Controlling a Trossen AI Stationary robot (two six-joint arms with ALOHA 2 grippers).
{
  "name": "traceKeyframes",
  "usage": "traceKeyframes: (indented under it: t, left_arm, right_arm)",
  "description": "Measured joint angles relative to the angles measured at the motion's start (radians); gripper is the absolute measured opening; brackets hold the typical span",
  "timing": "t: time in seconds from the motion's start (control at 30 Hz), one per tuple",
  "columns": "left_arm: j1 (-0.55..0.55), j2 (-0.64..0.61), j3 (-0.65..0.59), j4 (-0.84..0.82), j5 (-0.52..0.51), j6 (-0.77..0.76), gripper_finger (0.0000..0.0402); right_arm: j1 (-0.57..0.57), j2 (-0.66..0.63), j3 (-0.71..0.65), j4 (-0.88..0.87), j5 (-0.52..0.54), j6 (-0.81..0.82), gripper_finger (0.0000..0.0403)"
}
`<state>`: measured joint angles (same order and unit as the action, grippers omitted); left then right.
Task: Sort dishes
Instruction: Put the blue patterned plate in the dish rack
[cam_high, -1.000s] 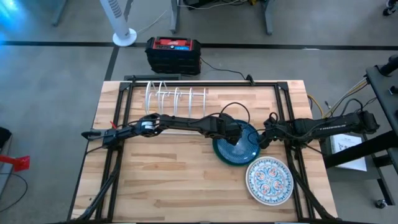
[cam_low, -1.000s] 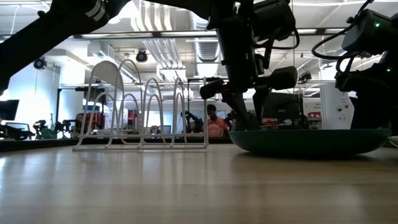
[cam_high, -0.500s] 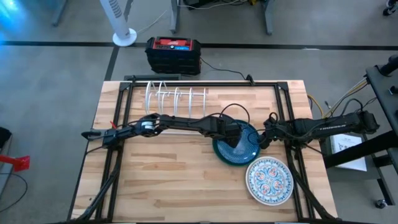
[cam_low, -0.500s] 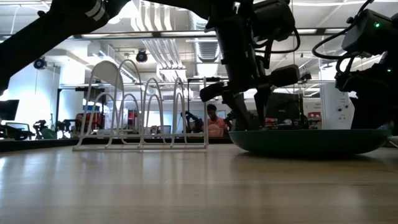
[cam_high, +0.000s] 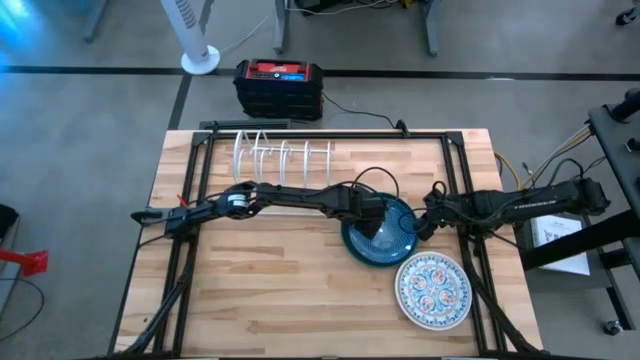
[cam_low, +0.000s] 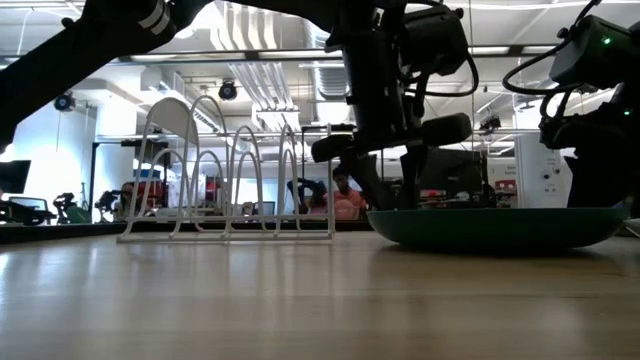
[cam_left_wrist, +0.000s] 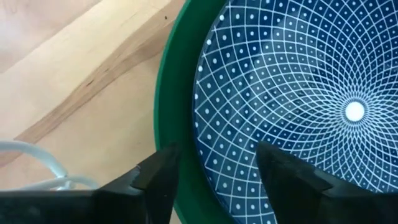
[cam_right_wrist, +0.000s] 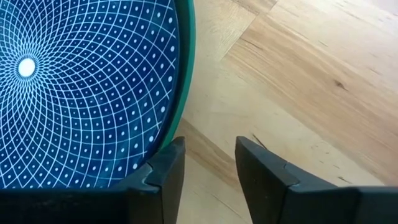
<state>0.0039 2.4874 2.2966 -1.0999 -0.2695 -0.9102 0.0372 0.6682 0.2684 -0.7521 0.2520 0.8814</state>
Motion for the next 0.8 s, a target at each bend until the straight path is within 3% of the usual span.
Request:
traceKeyframes:
  t: [0.23, 0.8]
  left_arm:
    - [0.005, 0.0, -0.001, 0.009, 0.026, 0.016, 0.0226]
    - [0.005, 0.067, 0.0, 0.073, 0.095, 0.011, 0.0225]
  right_arm:
    - [0.0, 0.0, 0.0, 0.0, 0.0, 0.0, 0.0138]
    - [-0.001, 0.0, -0.001, 0.0, 0.002, -0.002, 0.0146]
